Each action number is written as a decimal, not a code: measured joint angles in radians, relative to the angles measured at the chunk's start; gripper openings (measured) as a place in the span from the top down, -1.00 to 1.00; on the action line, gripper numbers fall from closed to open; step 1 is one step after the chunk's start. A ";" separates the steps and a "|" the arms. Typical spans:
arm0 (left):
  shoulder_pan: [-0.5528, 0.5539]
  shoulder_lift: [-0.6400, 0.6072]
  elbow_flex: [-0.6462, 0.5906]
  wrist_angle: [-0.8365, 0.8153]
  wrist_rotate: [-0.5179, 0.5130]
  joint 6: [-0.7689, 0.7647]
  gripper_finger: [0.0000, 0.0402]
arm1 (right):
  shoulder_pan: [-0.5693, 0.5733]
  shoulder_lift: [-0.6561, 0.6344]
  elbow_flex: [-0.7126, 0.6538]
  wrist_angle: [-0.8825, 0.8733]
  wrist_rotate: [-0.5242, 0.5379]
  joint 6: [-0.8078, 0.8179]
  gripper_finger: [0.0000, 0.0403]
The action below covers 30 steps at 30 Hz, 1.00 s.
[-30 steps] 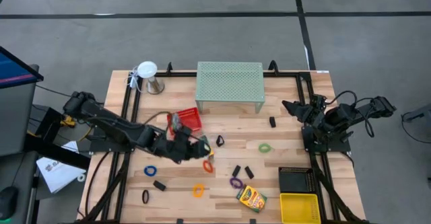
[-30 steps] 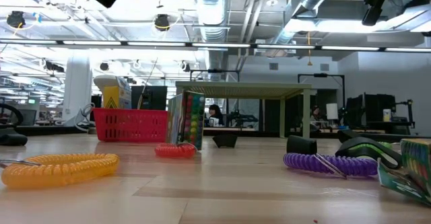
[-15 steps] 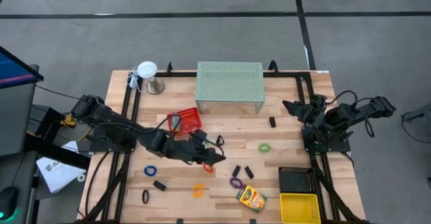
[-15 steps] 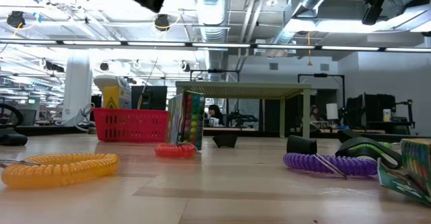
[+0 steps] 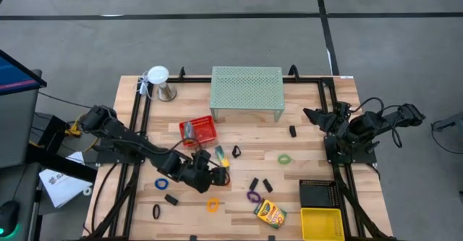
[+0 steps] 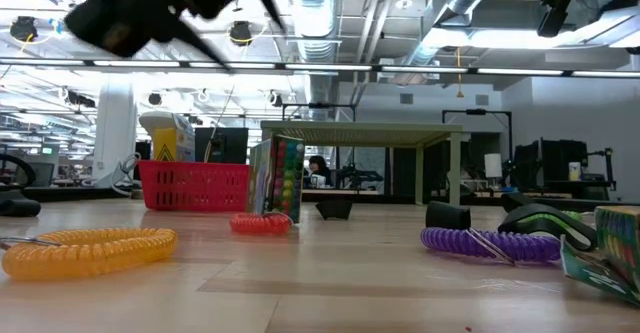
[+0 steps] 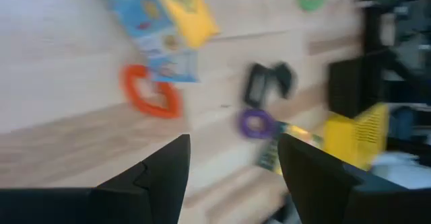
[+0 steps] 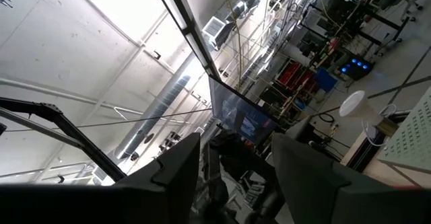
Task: Pick & Place Office Desk Supplies
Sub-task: Put the yellow crayon box into the red bin
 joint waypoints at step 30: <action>0.104 0.165 0.000 0.053 0.030 0.069 -0.06 | 0.000 -0.001 0.000 0.003 -0.006 0.005 0.09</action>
